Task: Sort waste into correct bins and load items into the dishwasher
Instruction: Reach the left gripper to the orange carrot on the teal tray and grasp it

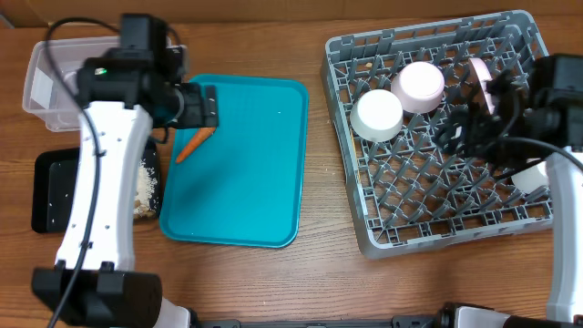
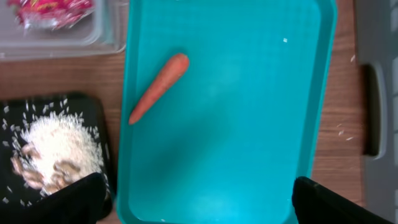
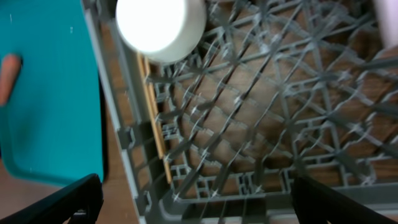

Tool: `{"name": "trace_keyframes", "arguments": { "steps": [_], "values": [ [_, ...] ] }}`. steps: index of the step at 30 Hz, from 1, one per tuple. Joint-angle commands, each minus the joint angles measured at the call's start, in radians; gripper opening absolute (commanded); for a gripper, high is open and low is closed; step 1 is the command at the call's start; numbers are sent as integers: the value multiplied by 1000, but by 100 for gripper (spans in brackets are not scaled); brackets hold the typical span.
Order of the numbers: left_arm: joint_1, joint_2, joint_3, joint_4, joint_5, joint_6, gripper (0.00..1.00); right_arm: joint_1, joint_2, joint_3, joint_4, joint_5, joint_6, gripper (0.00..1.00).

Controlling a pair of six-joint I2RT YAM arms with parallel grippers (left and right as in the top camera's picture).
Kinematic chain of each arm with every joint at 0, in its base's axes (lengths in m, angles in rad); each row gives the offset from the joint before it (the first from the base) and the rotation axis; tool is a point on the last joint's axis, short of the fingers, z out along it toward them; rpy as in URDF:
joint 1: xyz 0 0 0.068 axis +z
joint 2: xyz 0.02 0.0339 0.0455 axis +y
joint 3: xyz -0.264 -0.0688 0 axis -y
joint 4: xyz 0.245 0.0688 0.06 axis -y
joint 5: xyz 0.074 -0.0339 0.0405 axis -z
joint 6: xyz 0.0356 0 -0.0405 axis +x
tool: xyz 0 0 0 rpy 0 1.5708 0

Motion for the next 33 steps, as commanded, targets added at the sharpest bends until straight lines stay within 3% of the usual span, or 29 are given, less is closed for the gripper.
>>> {"name": "trace_keyframes", "arguments": {
  "steps": [1,5,25,27,30,33],
  "values": [
    [-57,96,15,14,-90,121,100,66,0,-16,-16,-18,14,100],
    [-72,191,15,24,-156,124,100,114,0,-22,-36,-122,14,100],
    [-6,605,15,150,-188,142,100,124,31,-54,-16,-117,14,100],
    [-6,615,15,150,-174,142,95,124,31,-54,-13,-117,14,100],
    [-6,615,15,149,-160,142,69,124,31,-54,-13,-117,14,100],
    [-6,615,15,141,-161,142,50,124,31,-54,-12,-117,13,100]
  ]
}}
